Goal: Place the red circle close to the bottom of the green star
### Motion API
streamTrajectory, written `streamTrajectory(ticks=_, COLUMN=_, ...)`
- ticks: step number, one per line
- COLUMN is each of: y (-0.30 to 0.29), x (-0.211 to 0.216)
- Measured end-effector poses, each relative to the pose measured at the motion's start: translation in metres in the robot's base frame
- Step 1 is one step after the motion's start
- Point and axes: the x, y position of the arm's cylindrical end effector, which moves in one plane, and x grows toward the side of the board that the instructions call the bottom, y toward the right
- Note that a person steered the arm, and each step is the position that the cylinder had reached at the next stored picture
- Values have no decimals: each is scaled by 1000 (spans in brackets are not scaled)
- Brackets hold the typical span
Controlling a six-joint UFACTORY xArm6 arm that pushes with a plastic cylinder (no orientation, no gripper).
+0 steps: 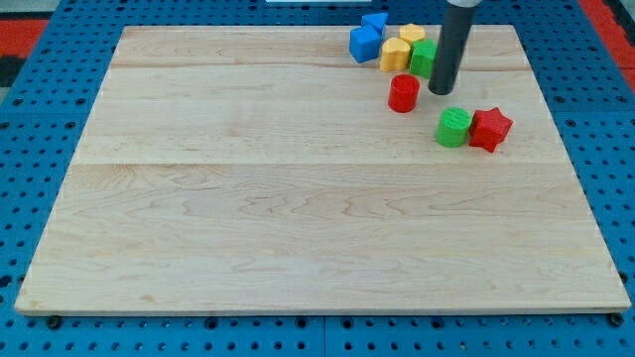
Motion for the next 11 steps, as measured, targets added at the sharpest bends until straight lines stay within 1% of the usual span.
streamTrajectory(ticks=1, y=-11, x=10)
streamTrajectory(ticks=2, y=-45, x=39)
streamTrajectory(ticks=3, y=-96, x=52)
streamTrajectory(ticks=4, y=-101, x=25)
streamTrajectory(ticks=5, y=-81, x=-7)
streamTrajectory(ticks=6, y=-92, x=3)
streamTrajectory(ticks=7, y=-109, x=43)
streamTrajectory(ticks=8, y=-85, x=52)
streamTrajectory(ticks=9, y=-63, x=23)
streamTrajectory(ticks=10, y=-60, x=-8)
streamTrajectory(ticks=11, y=-60, x=-9)
